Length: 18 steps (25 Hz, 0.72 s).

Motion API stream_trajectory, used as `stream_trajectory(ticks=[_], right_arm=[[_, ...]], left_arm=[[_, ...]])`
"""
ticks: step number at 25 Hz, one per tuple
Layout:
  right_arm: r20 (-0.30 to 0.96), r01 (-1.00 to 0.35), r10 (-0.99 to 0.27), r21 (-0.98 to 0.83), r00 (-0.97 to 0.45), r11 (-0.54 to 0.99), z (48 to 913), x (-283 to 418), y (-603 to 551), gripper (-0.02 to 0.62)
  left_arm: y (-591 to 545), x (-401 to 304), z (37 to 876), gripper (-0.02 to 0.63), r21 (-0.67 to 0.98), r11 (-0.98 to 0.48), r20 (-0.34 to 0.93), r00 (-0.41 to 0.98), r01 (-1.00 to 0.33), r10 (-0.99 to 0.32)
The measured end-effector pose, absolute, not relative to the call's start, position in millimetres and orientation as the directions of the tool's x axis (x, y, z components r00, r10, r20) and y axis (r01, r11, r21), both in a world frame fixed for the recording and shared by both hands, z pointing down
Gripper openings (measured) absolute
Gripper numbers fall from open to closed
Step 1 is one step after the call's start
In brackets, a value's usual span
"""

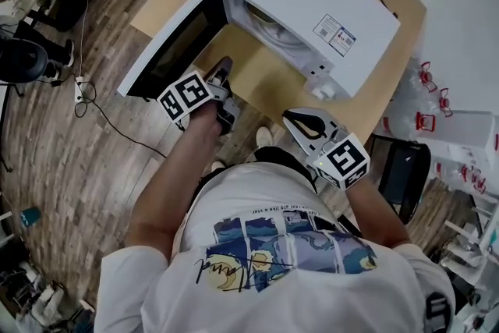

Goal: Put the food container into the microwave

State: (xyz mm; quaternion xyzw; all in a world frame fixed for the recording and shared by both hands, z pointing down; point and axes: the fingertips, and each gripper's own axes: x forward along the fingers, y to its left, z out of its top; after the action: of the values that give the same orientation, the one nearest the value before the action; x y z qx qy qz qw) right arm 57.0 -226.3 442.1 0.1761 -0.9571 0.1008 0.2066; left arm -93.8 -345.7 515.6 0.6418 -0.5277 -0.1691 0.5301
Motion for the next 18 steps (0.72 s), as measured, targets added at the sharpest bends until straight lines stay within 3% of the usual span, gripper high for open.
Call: stream_trajectory(ticks=[18], right_arm=[[0.424, -0.476, -0.393, -0.105, -0.816, 0.873, 428, -6, -120, 0.012]], left_arm=[[-162, -142, 444, 0.008, 0.889, -0.189, 0.117, 0.605, -0.417, -0.787]])
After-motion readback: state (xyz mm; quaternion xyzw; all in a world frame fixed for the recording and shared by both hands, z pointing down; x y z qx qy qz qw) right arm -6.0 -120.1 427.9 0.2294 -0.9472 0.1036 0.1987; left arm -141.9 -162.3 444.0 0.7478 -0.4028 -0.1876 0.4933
